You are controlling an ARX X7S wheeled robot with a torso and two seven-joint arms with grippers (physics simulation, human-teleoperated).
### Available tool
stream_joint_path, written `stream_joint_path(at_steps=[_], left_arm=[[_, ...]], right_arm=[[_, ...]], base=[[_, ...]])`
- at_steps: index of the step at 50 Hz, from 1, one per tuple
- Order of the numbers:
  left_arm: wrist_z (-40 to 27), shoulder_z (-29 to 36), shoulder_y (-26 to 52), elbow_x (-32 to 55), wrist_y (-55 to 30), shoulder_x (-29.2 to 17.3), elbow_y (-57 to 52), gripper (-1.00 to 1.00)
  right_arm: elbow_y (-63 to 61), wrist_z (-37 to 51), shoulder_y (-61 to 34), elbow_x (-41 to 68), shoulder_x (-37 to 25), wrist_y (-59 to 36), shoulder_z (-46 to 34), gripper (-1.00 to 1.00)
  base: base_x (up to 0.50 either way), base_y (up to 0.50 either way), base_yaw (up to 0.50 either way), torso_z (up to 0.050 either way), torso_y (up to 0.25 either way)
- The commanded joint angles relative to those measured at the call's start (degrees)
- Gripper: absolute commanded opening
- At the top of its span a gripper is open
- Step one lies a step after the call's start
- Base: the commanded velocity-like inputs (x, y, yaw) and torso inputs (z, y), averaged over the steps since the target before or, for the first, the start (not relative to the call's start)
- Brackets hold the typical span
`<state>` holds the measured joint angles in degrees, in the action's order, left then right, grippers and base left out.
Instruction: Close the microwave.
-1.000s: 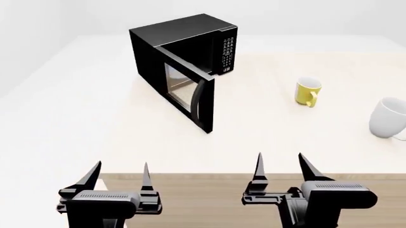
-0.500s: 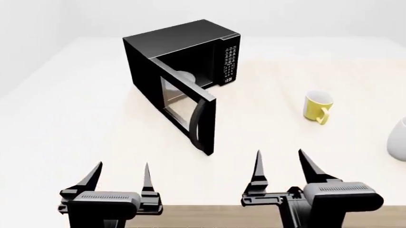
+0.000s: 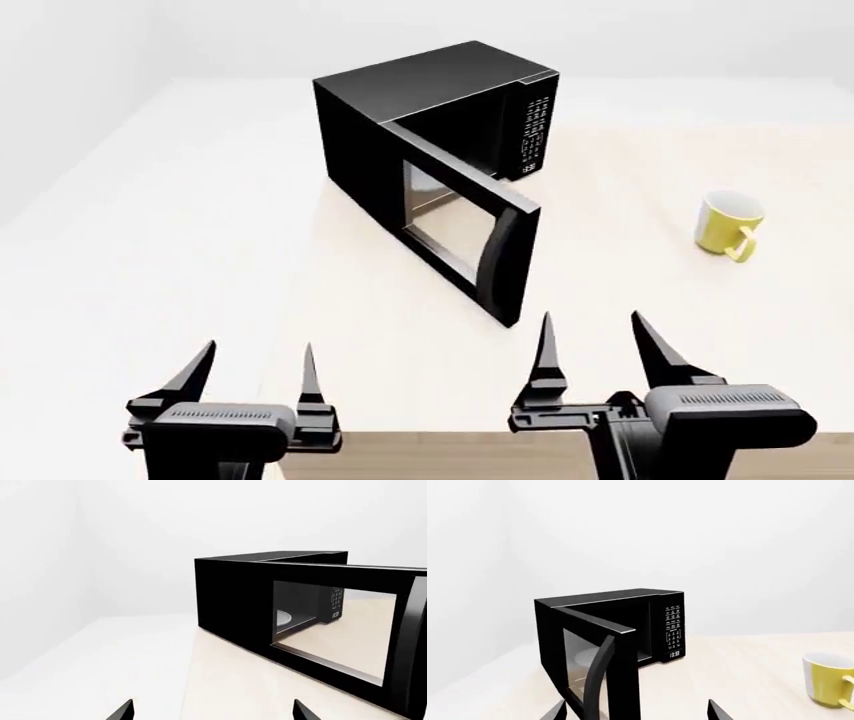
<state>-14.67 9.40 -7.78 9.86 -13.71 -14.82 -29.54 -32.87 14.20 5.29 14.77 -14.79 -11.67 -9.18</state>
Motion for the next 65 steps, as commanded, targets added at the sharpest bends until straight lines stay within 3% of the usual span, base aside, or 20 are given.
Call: stream_joint_path(at_steps=[1,11,36,45,65], left_arm=[[-0.45,0.44,0.10,0.31,-0.04,-0.35,-0.10,1.00],[-0.89,0.68,0.10,0.52,0.07,-0.63,-0.09,1.00],[-1.54,1.19,0.24,1.31,0.34,-1.43,-0.06,1.00],[-1.75,1.43,0.28,1.35,0.69,-1.60,0.27,1.00],[-2.65,1.47,1.02,2.57,-2.92,-2.44,-2.77,1.00]], right_arm=[[-0.23,-0.20,0.43,1.11,-0.41,1.87,0.06,1.00],[0.34,0.86,0.01,0.64,-0.64,1.24,-0.19,1.00],[-0.79,1.54,0.20,1.50,-1.55,2.14,-0.57,1.00],[-2.05,2.21,0.51,1.50,-2.00,1.69,-0.75,1.00],[-15.51,8.67,-1.59,4.16,-5.76,-14.20,1.27,1.00]], base=[[0.41,0.00,0.00,0.000,0.000],[0.47,0.00,0.00,0.000,0.000],[0.00,0.19,0.00,0.000,0.000],[0.47,0.00,0.00,0.000,0.000],[0.08,0.00,0.00,0.000,0.001]])
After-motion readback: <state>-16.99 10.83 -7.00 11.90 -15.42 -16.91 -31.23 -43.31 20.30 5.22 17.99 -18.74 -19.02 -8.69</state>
